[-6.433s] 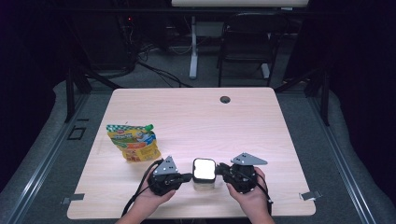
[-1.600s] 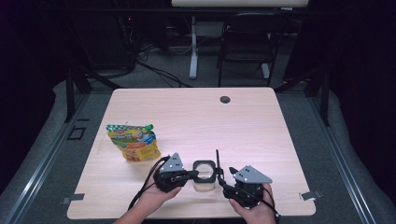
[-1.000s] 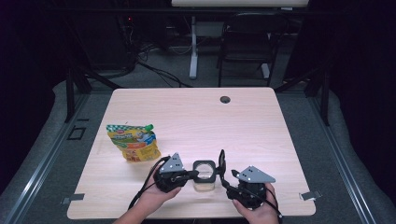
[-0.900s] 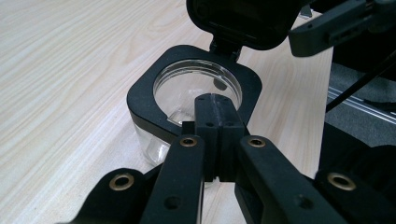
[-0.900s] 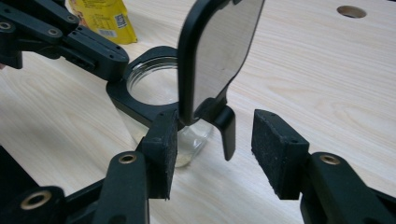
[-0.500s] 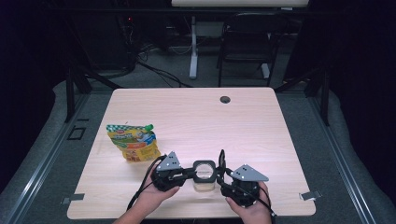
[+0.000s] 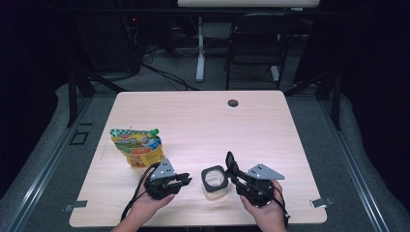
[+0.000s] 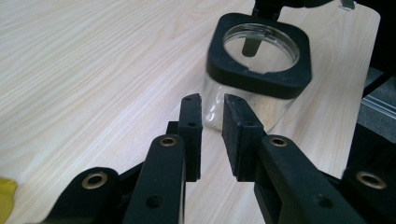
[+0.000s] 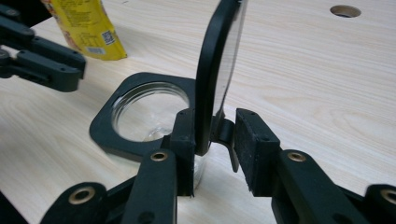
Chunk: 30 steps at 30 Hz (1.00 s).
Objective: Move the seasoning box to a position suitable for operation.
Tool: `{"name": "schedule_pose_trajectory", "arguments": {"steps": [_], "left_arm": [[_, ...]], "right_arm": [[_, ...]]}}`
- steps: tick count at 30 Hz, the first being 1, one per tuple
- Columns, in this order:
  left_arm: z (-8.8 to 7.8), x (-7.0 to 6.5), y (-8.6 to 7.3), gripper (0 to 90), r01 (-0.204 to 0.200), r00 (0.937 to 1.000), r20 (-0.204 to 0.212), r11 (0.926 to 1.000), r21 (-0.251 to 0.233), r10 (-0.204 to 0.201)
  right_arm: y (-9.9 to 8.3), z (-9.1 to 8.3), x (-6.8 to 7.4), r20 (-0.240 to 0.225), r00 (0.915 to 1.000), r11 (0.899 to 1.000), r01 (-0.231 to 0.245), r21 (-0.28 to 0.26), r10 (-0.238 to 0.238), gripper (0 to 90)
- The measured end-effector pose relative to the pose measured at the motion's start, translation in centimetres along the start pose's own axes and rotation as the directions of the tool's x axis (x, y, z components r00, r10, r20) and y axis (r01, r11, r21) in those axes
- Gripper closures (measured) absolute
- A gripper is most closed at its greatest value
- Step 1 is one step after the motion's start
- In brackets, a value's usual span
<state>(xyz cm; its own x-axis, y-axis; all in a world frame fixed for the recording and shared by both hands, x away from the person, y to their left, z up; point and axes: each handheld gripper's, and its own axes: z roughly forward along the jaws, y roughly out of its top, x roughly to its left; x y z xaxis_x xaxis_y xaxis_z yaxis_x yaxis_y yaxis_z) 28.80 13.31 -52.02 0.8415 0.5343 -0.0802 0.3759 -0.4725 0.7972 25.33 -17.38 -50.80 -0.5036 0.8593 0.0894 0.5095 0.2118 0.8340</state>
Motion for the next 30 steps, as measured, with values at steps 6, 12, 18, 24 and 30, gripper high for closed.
{"name": "schedule_pose_trajectory", "arguments": {"steps": [6,12,18,24,30], "left_arm": [[-0.9,0.4,-0.6,77.0,0.023,0.9996,-0.018,0.9997,-0.010,-0.024],[-1.6,0.5,-1.2,76.7,0.032,0.9989,-0.035,0.9995,-0.009,-0.032],[-2.2,0.6,-1.5,76.6,0.042,0.9978,-0.051,0.9990,-0.014,-0.043],[-2.9,0.8,-1.9,76.6,0.056,0.9957,-0.073,0.9983,-0.020,-0.057],[-3.3,0.9,-2.2,76.6,0.062,0.9939,-0.090,0.9977,-0.025,-0.064]], "right_arm": [[0.2,0.8,-1.4,-0.048,0.9980,0.999,-0.043,-0.014,0.042,68.8],[0.7,1.5,-1.5,-0.063,0.9975,0.999,-0.031,-0.008,0.031,77.5],[1.1,2.3,-1.2,-0.060,0.9982,1.000,-0.001,0.002,0.001,83.4],[1.6,3.0,-1.5,-0.095,0.9954,1.000,-0.002,0.002,0.002,84.7],[2.0,3.5,-2.0,-0.127,0.9918,1.000,0.014,0.005,-0.013,84.9]]}}
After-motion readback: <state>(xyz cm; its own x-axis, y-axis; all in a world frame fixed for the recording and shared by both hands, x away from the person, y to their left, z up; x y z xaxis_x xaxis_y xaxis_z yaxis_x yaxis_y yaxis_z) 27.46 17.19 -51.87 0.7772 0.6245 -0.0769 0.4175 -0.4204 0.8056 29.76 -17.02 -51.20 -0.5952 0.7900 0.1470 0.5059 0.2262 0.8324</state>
